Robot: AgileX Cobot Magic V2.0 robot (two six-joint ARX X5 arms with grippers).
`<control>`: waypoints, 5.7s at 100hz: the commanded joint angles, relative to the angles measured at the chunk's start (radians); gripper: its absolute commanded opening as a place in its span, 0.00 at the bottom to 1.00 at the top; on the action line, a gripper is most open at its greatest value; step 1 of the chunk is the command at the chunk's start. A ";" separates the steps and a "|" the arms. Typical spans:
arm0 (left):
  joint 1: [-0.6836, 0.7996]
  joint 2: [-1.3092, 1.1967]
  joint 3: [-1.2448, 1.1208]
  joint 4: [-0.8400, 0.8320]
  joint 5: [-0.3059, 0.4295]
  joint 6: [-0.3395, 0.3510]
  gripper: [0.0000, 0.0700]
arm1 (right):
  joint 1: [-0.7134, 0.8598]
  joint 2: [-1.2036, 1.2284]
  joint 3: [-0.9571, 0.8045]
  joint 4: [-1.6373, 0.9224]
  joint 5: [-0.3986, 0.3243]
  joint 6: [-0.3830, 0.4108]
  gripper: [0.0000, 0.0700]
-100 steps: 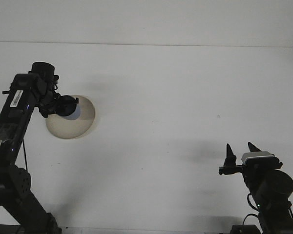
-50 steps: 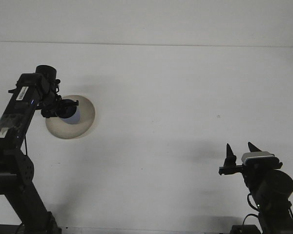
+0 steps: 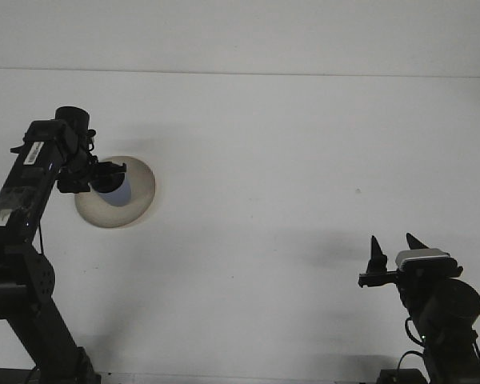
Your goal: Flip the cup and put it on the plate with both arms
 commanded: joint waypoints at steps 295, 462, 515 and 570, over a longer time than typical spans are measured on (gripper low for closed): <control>-0.275 -1.411 -1.212 0.921 -0.002 0.026 0.02 | 0.001 0.001 0.011 0.013 -0.001 -0.007 0.00; -0.116 -1.915 -1.763 1.264 0.032 0.073 0.02 | 0.001 0.001 0.011 0.013 -0.001 -0.007 0.00; -0.116 -1.915 -1.763 1.265 0.032 0.073 0.02 | 0.001 0.001 0.011 0.013 -0.001 -0.007 0.00; -0.116 -1.915 -1.763 1.265 0.032 0.074 0.02 | 0.000 -0.080 -0.041 0.053 0.000 -0.007 0.00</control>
